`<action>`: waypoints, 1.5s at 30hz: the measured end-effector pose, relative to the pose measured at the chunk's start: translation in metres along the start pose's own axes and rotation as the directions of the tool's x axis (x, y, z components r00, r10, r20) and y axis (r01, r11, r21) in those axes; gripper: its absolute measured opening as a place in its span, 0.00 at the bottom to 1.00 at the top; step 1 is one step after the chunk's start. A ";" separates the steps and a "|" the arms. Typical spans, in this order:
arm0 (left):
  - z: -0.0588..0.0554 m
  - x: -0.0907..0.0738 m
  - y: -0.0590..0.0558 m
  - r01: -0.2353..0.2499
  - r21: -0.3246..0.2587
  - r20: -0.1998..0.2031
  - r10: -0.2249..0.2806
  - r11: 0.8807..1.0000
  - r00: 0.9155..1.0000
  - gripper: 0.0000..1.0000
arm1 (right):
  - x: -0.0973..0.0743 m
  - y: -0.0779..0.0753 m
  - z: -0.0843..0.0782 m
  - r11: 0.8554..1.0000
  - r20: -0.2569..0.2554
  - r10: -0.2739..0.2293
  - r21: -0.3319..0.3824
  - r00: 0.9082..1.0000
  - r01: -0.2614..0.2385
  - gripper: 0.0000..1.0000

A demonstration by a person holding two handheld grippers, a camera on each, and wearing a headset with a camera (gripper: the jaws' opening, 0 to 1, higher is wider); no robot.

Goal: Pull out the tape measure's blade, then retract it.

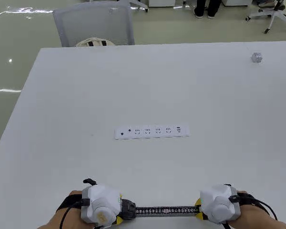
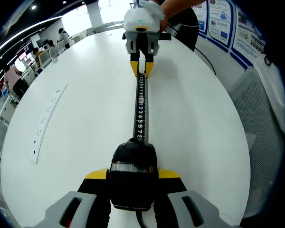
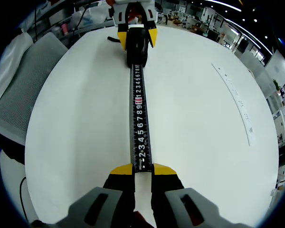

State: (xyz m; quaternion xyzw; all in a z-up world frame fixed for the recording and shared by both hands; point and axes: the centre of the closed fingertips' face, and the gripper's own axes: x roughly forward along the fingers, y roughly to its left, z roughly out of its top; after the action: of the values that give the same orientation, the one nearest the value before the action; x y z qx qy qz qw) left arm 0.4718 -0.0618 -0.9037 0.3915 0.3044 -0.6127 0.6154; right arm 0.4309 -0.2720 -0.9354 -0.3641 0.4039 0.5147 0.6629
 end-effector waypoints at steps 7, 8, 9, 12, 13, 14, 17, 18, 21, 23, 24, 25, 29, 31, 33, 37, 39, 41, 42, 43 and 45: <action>0.000 0.000 0.000 0.001 -0.003 -0.001 -0.001 1.000 1.000 0.32 | -0.004 0.000 -0.007 1.000 -0.009 -0.003 0.007 1.000 0.004 0.10; 0.000 0.000 0.000 0.001 -0.003 -0.001 -0.001 1.000 1.000 0.32 | -0.004 0.000 -0.008 1.000 -0.010 -0.004 0.006 1.000 0.004 0.10; 0.000 0.000 0.000 0.001 -0.003 -0.001 -0.001 1.000 1.000 0.32 | -0.005 -0.001 -0.010 1.000 -0.012 -0.004 0.007 1.000 0.004 0.10; 0.000 0.000 0.000 0.001 -0.002 -0.002 -0.001 1.000 1.000 0.32 | -0.006 -0.001 -0.013 1.000 -0.015 -0.005 0.007 1.000 0.005 0.10; 0.000 0.000 0.000 0.001 -0.002 -0.003 -0.001 1.000 1.000 0.32 | -0.006 -0.002 -0.014 1.000 -0.016 -0.005 0.007 1.000 0.005 0.10; 0.000 0.000 0.000 0.002 -0.002 -0.003 -0.002 1.000 1.000 0.32 | -0.006 -0.001 -0.015 1.000 -0.017 -0.006 0.007 1.000 0.006 0.10; 0.000 0.000 0.000 0.002 -0.004 -0.003 -0.002 1.000 1.000 0.32 | -0.008 -0.002 -0.018 1.000 -0.017 -0.006 0.012 1.000 0.007 0.10; 0.000 0.000 0.000 0.002 -0.004 -0.004 -0.002 1.000 1.000 0.32 | -0.008 -0.002 -0.018 1.000 -0.017 -0.007 0.012 1.000 0.007 0.10; 0.000 0.000 0.000 0.003 -0.005 -0.005 -0.003 1.000 1.000 0.32 | -0.009 -0.002 -0.021 1.000 -0.019 -0.008 0.016 1.000 0.009 0.10; 0.000 0.000 0.000 0.002 -0.006 -0.005 -0.002 1.000 1.000 0.32 | -0.011 -0.002 -0.024 1.000 -0.022 -0.009 0.019 1.000 0.009 0.10; 0.000 0.000 0.001 0.002 -0.005 -0.006 -0.002 1.000 1.000 0.32 | -0.011 -0.002 -0.025 1.000 -0.024 -0.009 0.020 1.000 0.009 0.10; 0.000 0.000 0.001 0.002 -0.005 -0.006 -0.002 1.000 1.000 0.32 | -0.012 -0.002 -0.027 1.000 -0.025 -0.009 0.019 1.000 0.010 0.10; 0.000 0.000 0.001 0.003 -0.005 -0.006 -0.003 1.000 1.000 0.32 | -0.015 -0.003 -0.032 1.000 -0.029 -0.011 0.023 1.000 0.012 0.10; 0.000 0.000 0.001 0.003 -0.005 -0.007 -0.003 1.000 1.000 0.32 | -0.016 -0.003 -0.034 1.000 -0.032 -0.012 0.024 0.999 0.012 0.10; 0.000 0.000 0.001 0.003 -0.005 -0.007 -0.003 1.000 1.000 0.32 | -0.016 -0.003 -0.034 1.000 -0.032 -0.012 0.024 0.999 0.012 0.10; 0.000 0.000 0.000 0.003 -0.005 -0.006 -0.003 1.000 1.000 0.32 | -0.017 -0.003 -0.035 1.000 -0.032 -0.011 0.024 0.999 0.012 0.10; 0.000 0.000 0.000 0.003 -0.004 -0.006 -0.003 1.000 1.000 0.32 | -0.017 -0.003 -0.036 1.000 -0.031 -0.011 0.025 0.999 0.011 0.10; 0.000 0.000 0.000 0.001 -0.001 -0.004 -0.001 1.000 1.000 0.32 | -0.017 -0.003 -0.036 1.000 -0.038 -0.007 0.011 0.999 0.007 0.10; 0.000 0.000 0.000 0.001 0.000 -0.004 -0.001 1.000 1.000 0.32 | -0.017 -0.003 -0.036 1.000 -0.039 -0.005 0.008 0.999 0.005 0.10; 0.000 0.000 0.000 0.000 0.000 -0.003 0.000 1.000 1.000 0.32 | -0.017 -0.003 -0.035 1.000 -0.040 -0.003 0.006 0.999 0.004 0.10; 0.001 0.000 0.000 0.001 0.002 -0.003 -0.001 1.000 1.000 0.32 | -0.017 -0.003 -0.036 1.000 -0.044 0.000 -0.004 0.999 0.000 0.11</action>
State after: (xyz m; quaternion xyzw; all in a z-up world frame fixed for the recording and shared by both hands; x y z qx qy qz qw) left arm 0.4716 -0.0623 -0.9035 0.3931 0.3049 -0.6128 0.6140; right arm 0.4253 -0.3111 -0.9342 -0.3766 0.4173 0.5075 0.6530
